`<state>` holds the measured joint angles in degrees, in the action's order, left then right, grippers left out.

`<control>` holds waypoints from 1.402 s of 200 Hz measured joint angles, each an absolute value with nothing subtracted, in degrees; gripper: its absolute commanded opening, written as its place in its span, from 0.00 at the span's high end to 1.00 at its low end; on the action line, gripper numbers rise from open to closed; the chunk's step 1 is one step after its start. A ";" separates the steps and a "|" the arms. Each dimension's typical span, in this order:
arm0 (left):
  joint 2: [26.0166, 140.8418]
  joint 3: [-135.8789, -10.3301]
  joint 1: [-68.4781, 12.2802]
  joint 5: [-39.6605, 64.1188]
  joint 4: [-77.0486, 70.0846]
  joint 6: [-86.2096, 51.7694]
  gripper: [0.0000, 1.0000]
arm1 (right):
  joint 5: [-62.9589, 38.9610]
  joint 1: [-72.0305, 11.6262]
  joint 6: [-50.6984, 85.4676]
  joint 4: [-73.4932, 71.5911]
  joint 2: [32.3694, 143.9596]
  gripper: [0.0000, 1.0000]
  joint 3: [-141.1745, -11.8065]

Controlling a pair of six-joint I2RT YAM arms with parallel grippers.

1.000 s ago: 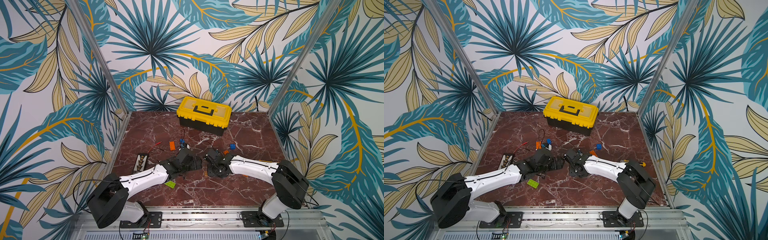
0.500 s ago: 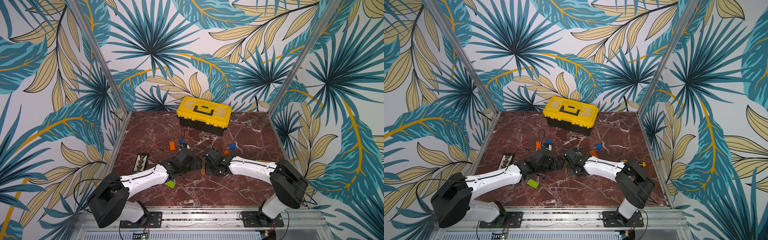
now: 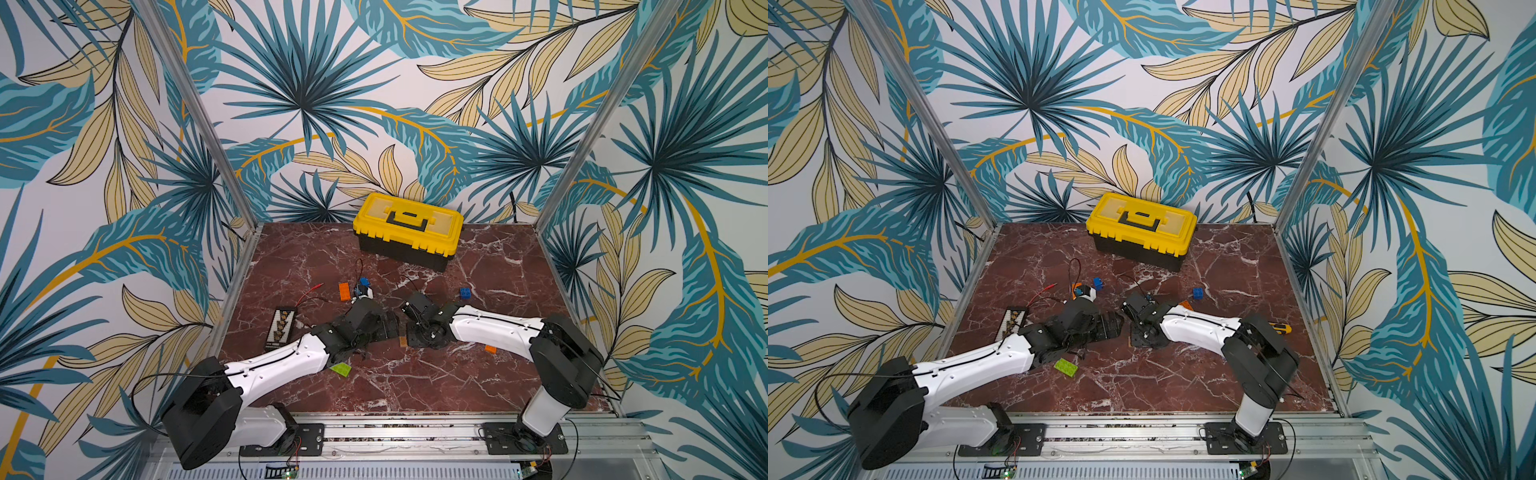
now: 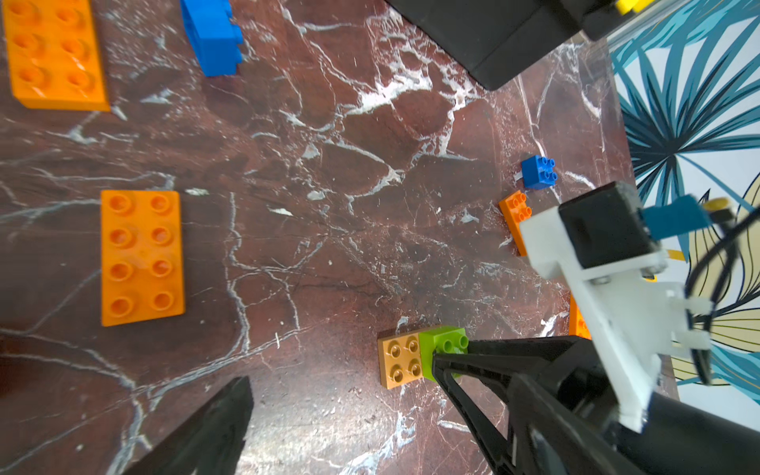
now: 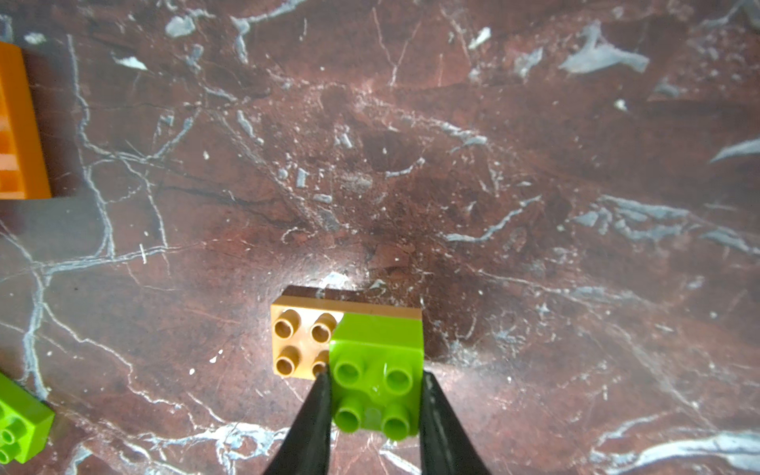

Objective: Assemble the number 5 with lego
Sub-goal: Assemble the lego brick with the lego brick, then pick up the lego brick from the center of the board.

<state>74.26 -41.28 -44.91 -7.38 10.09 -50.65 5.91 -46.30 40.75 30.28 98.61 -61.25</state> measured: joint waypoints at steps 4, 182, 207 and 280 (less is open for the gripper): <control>74.15 -41.21 -44.88 -7.55 10.13 -50.72 0.00 | 5.91 -46.30 40.60 30.41 98.67 0.67 -61.39; 57.80 -32.08 -35.46 -10.44 27.83 -50.83 0.00 | -6.44 -45.04 44.18 16.69 83.29 0.30 -50.43; 54.52 -28.25 -32.80 -6.28 30.02 -50.02 0.00 | -8.95 -45.54 45.01 12.32 83.26 0.29 -50.13; 61.47 -28.45 -30.87 1.39 32.23 -40.60 0.00 | -10.20 -45.52 46.24 8.60 83.26 0.25 -50.13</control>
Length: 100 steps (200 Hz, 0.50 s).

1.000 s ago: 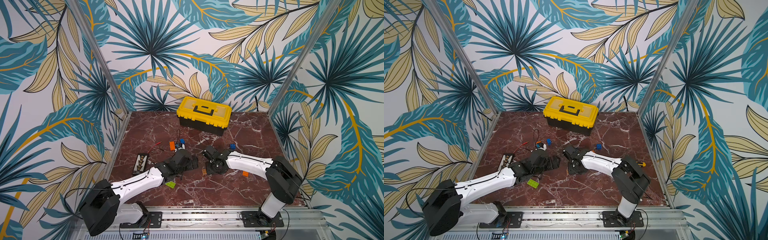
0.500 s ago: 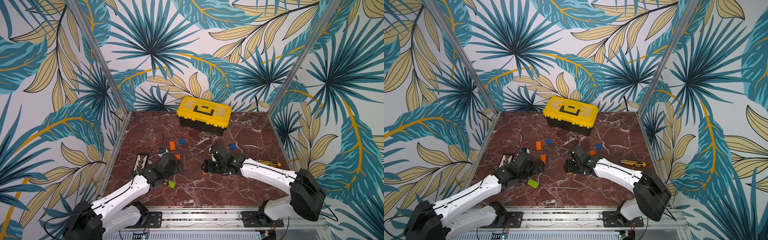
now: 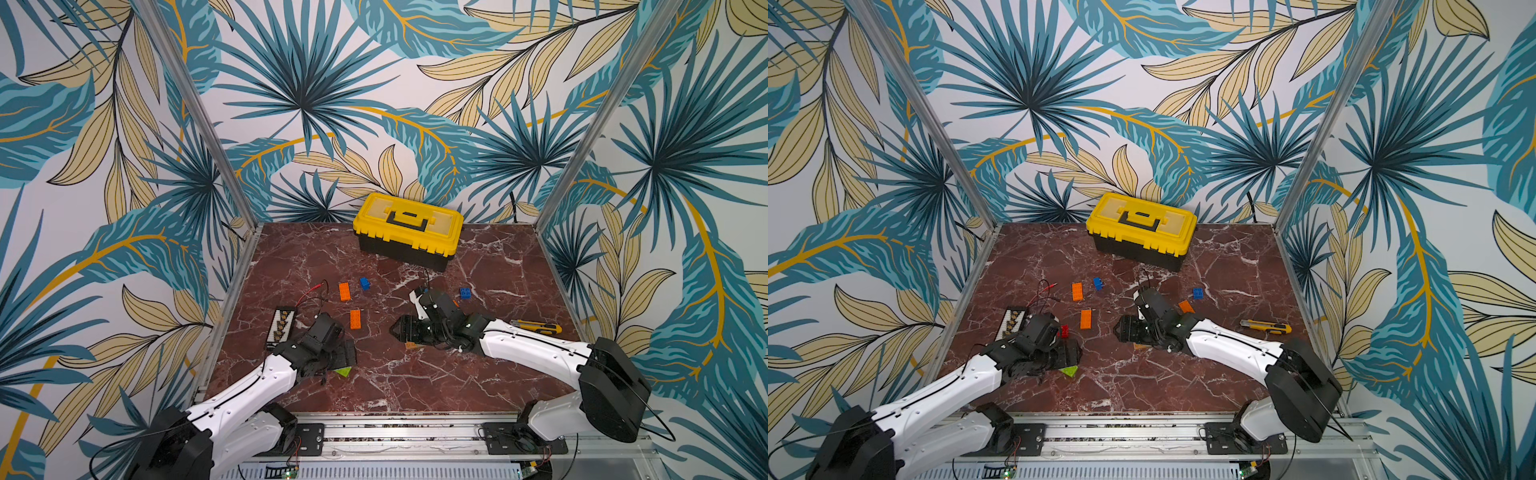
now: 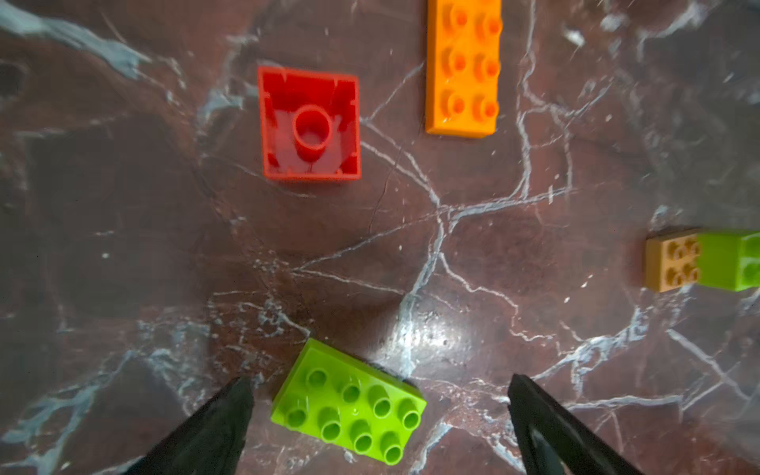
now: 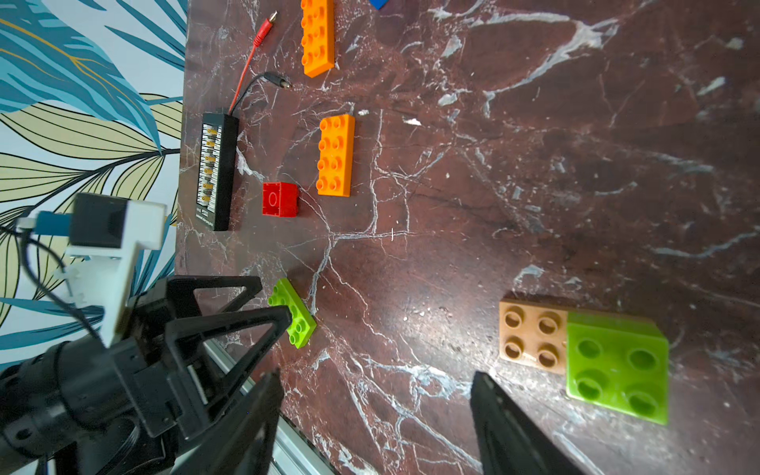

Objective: Assemble the number 5 with lego
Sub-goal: Pick up the lego brick from the center of the board.

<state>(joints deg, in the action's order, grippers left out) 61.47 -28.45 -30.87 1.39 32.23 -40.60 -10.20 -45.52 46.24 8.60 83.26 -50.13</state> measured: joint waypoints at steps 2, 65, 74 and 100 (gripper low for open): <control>61.80 -28.56 -30.87 1.41 32.40 -40.36 0.00 | -10.20 -45.52 46.28 8.60 83.26 0.25 -50.13; 72.99 -34.81 -30.81 2.79 36.32 -35.03 0.00 | -10.11 -45.52 46.76 8.64 83.26 0.23 -50.13; 73.17 -35.11 -31.05 2.81 36.95 -34.85 0.00 | -10.07 -45.52 46.76 8.71 83.26 0.23 -50.13; 73.32 -36.58 -32.99 2.09 39.70 -34.68 0.00 | -9.58 -45.52 46.76 8.91 83.26 0.22 -50.13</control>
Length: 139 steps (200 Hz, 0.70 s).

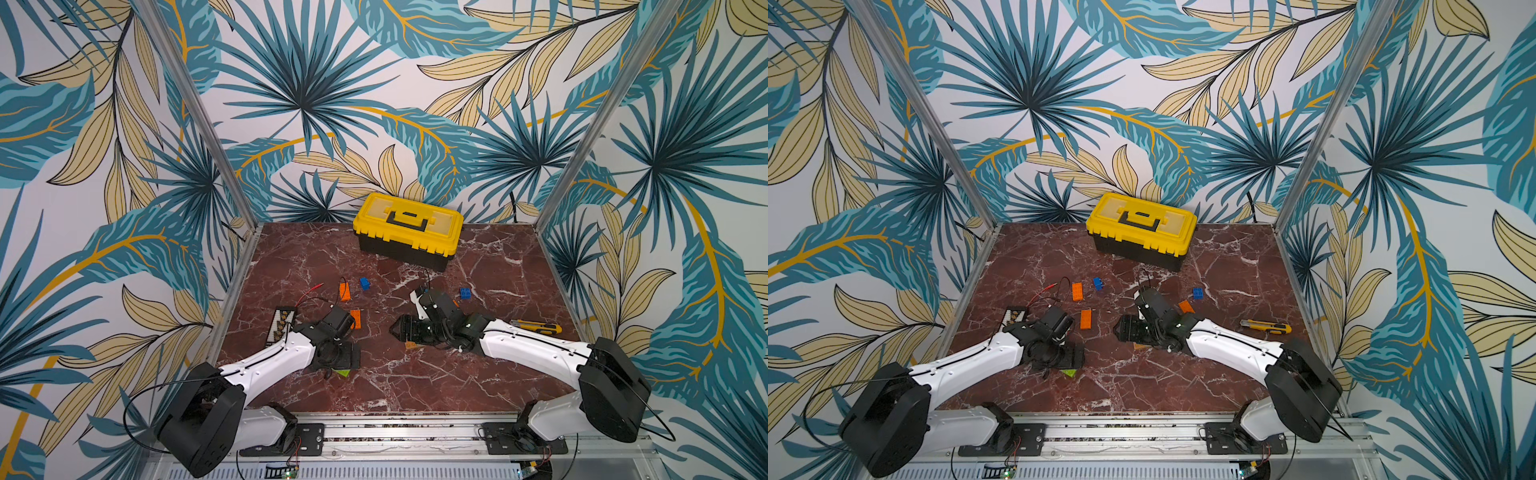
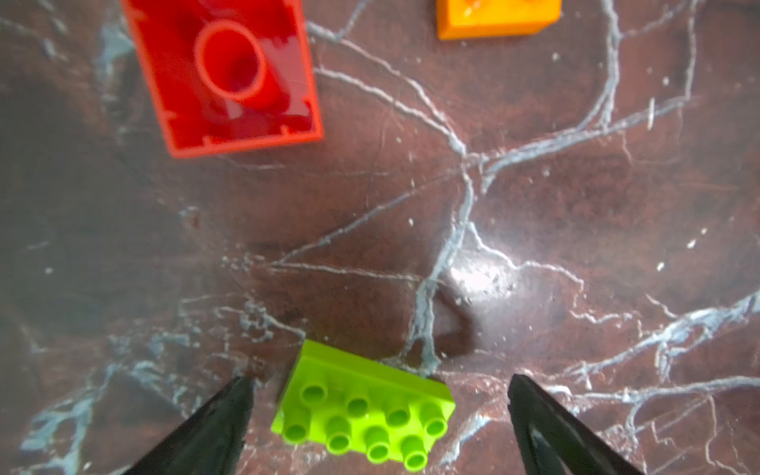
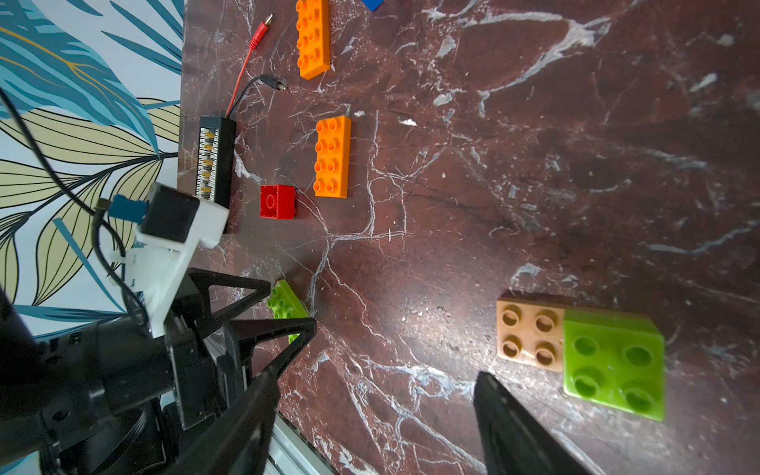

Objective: Assemble the number 5 with lego
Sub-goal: Pick up the lego brick from the center of the board.

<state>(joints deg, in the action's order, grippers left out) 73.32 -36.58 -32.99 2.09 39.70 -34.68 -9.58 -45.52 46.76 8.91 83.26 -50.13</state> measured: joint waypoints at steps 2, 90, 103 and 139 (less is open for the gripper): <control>73.38 -36.75 -33.26 2.00 39.97 -34.68 0.00 | -9.45 -45.52 46.76 8.91 83.26 0.22 -50.13; 77.84 -38.68 -40.97 -0.30 44.36 -34.30 0.06 | -5.32 -45.52 46.76 9.34 81.67 0.21 -47.68; 78.50 -38.85 -41.08 -1.34 44.80 -34.35 0.09 | -4.49 -45.52 46.92 9.39 80.73 0.21 -46.83; 80.88 -40.60 -41.17 -3.92 44.36 -35.27 0.21 | -3.01 -45.52 47.59 9.43 79.50 0.20 -45.78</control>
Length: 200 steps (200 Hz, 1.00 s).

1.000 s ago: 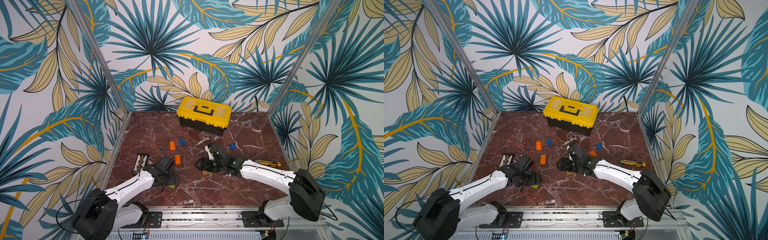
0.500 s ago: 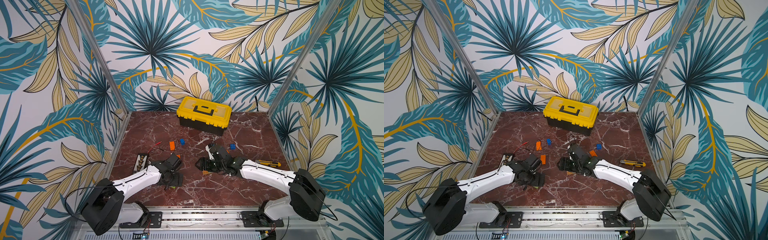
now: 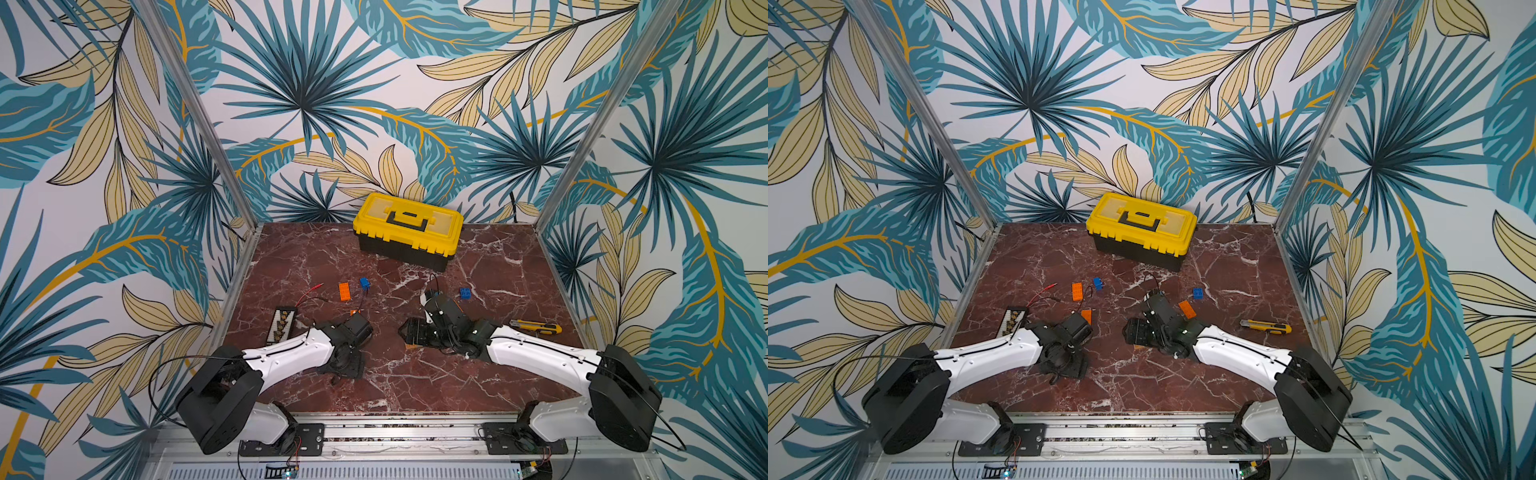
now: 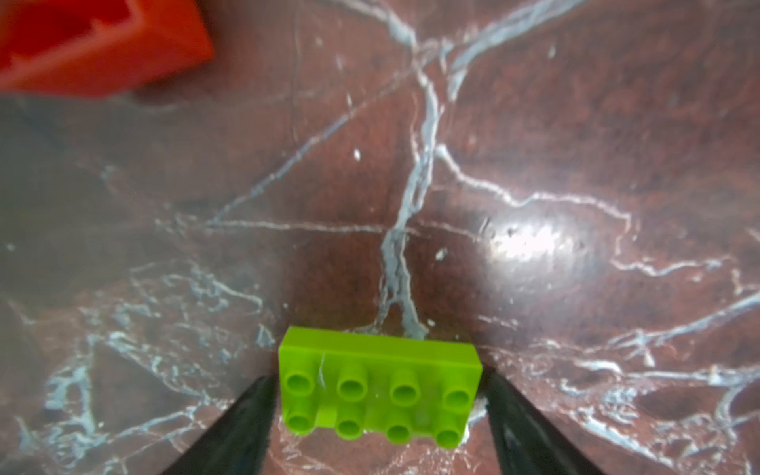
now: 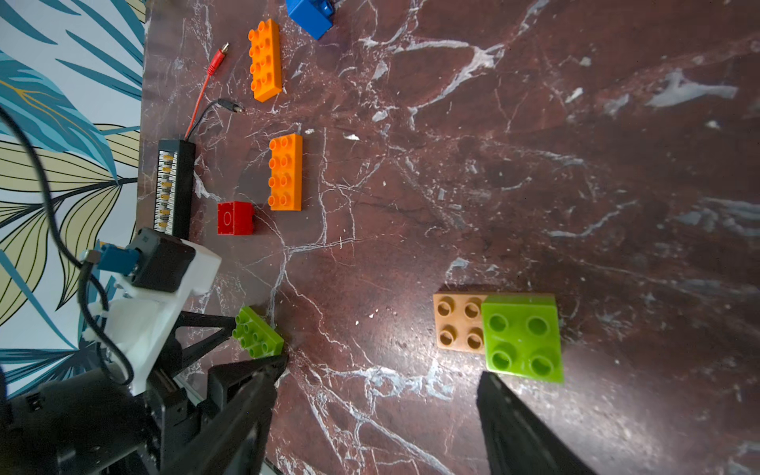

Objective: Assemble the number 5 with lego
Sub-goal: Pick up the lego brick from the center of the board.

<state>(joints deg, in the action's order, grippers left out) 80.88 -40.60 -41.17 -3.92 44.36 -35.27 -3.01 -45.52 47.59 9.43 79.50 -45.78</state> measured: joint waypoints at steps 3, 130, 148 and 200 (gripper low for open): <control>81.03 -40.69 -41.17 -3.97 44.16 -35.44 0.22 | -2.92 -45.52 47.59 9.41 79.48 0.20 -45.74; 80.99 -46.22 -48.69 -5.21 45.91 -44.75 0.41 | 3.05 -43.70 50.30 16.64 74.70 0.15 -44.12; 81.01 -49.28 -51.31 -5.50 44.38 -48.12 0.41 | 4.73 -41.23 51.11 19.90 72.64 0.14 -43.44; 88.68 -55.88 -57.71 -4.67 39.79 -55.75 0.41 | 6.11 -33.93 51.86 28.56 68.71 0.11 -41.01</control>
<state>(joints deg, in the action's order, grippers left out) 88.68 -55.88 -57.71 -4.67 39.79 -55.75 6.11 -33.93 51.86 28.56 68.71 -41.01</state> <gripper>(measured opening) 0.660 0.889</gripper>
